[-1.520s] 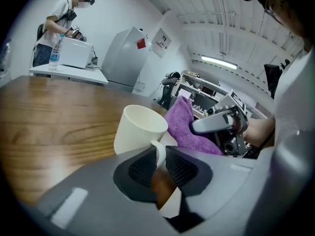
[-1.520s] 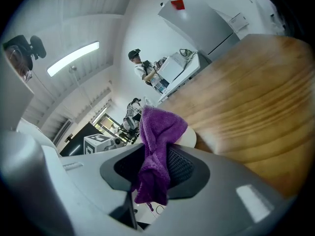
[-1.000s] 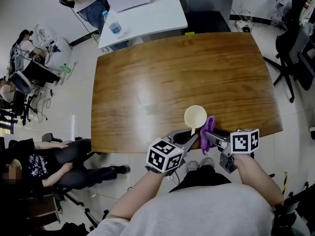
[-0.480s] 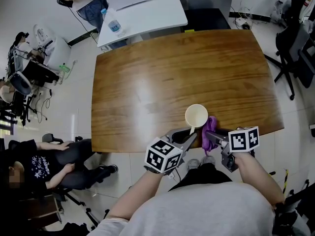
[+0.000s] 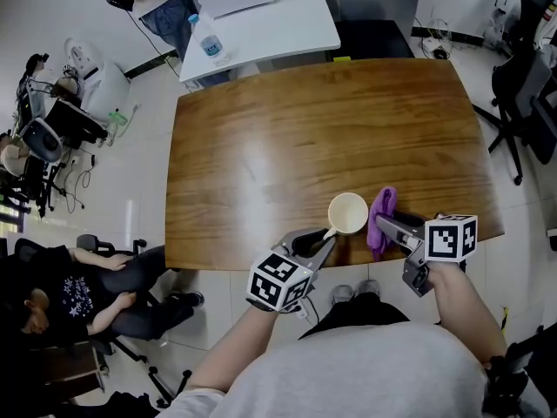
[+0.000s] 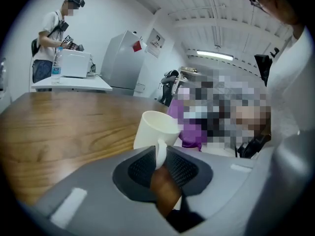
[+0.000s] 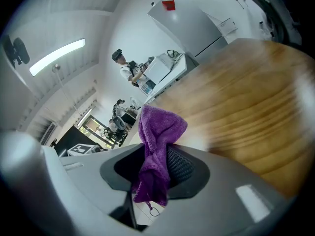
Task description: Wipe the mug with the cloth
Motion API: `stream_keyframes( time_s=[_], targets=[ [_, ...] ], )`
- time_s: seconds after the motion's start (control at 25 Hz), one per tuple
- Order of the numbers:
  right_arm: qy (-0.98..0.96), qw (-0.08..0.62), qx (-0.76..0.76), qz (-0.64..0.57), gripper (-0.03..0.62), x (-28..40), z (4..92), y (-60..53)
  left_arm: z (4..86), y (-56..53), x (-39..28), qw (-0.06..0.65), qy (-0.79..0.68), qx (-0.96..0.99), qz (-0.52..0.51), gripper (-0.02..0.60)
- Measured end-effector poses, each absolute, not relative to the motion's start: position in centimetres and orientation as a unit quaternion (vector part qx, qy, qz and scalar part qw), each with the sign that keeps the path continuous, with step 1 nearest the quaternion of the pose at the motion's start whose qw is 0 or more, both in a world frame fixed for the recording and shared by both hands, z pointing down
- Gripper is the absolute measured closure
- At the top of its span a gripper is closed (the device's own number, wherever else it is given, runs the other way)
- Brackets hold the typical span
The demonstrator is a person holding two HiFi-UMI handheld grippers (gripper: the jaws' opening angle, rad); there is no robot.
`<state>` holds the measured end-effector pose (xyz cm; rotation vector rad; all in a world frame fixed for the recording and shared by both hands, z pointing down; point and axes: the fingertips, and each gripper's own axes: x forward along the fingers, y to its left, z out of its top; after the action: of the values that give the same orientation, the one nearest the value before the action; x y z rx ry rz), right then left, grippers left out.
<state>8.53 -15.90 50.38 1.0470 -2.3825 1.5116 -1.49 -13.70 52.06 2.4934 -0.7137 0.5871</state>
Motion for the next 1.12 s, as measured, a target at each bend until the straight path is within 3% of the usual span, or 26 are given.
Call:
stream_keyframes(
  time_s=[0.16, 0.4, 0.68, 1.12],
  targets=[
    [-0.796, 0.07, 0.335, 0.499, 0.457, 7.6, 50.0, -16.5, 51.9, -14.2, -2.4, 0.213, -0.273, 0.911, 0.223, 0.514],
    [-0.793, 0.098, 0.322, 0.508, 0.457, 6.3, 52.3, -16.8, 52.1, -14.6, -3.1, 0.232, -0.272, 0.911, 0.204, 0.515],
    [-0.787, 0.162, 0.313, 0.506, 0.457, 6.1, 55.6, -16.8, 52.1, -15.0, -3.6, 0.221, -0.273, 0.912, 0.211, 0.515],
    [-0.812, 0.154, 0.296, 0.479, 0.457, 6.3, 52.7, -19.5, 52.1, -15.5, -5.1, 0.178, -0.278, 0.917, 0.224, 0.511]
  ],
)
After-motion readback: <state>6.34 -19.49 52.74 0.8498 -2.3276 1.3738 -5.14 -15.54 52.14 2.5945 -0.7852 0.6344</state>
